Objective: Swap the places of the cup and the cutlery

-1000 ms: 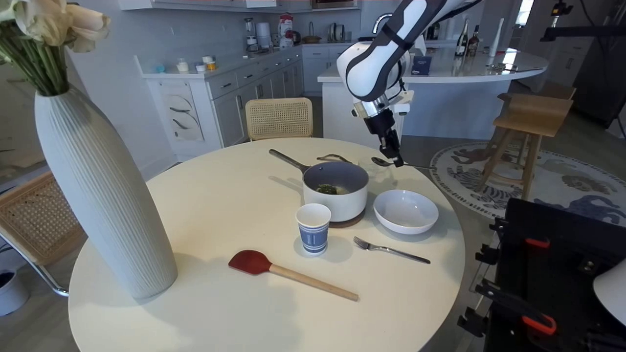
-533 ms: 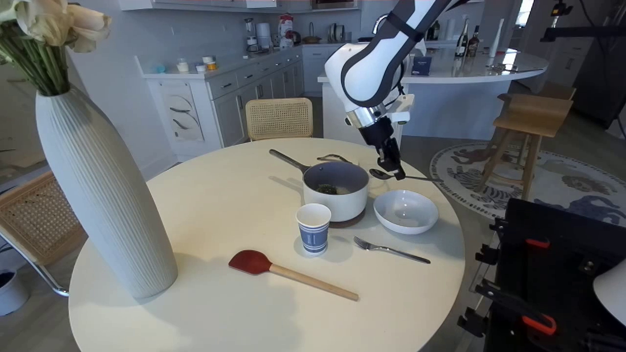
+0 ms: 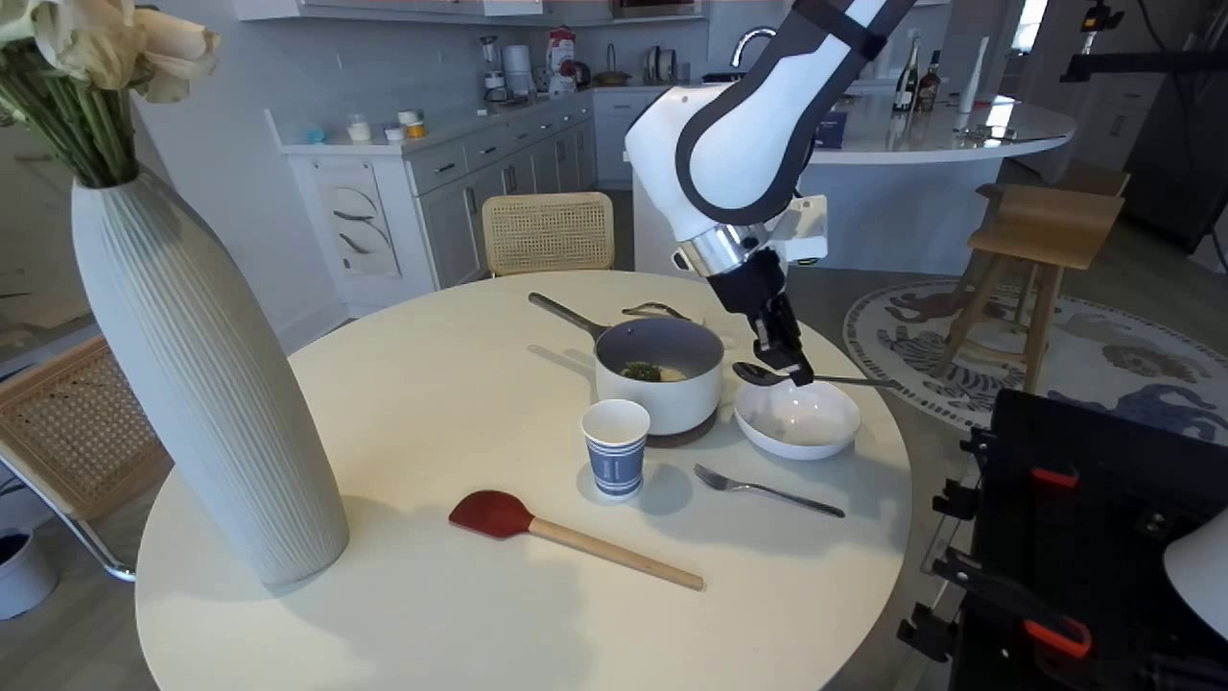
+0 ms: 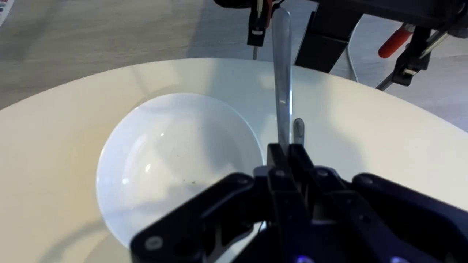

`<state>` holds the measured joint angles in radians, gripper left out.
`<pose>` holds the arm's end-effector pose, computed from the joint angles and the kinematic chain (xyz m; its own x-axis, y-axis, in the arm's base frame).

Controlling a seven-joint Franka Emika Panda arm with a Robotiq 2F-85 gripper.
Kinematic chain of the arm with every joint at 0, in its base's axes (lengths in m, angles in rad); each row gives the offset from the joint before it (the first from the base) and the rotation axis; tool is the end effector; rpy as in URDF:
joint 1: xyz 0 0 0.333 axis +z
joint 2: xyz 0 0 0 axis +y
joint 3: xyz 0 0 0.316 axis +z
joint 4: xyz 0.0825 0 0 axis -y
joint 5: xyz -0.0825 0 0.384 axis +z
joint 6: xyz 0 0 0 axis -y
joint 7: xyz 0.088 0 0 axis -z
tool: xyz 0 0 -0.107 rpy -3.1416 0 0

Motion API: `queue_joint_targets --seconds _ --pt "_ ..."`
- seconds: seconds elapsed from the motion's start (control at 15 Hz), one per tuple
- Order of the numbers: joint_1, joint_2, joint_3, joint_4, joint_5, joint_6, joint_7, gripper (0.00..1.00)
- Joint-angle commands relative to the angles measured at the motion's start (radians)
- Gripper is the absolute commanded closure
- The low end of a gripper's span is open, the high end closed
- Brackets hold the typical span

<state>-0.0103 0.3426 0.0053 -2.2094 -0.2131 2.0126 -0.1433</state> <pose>0.4875 -0.0148 0.1933 0.8174 0.2257 -0.5301 0.2903 -0.9561 0.0406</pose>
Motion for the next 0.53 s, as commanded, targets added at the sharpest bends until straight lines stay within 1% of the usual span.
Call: queue_joint_targets --seconds 0.0,0.47 --pt "0.014 -0.067 0.017 -0.076 0.034 -0.001 0.019 0.98" --pt "0.02 -0.065 0.035 -0.137 0.093 0.022 0.018 0.98"
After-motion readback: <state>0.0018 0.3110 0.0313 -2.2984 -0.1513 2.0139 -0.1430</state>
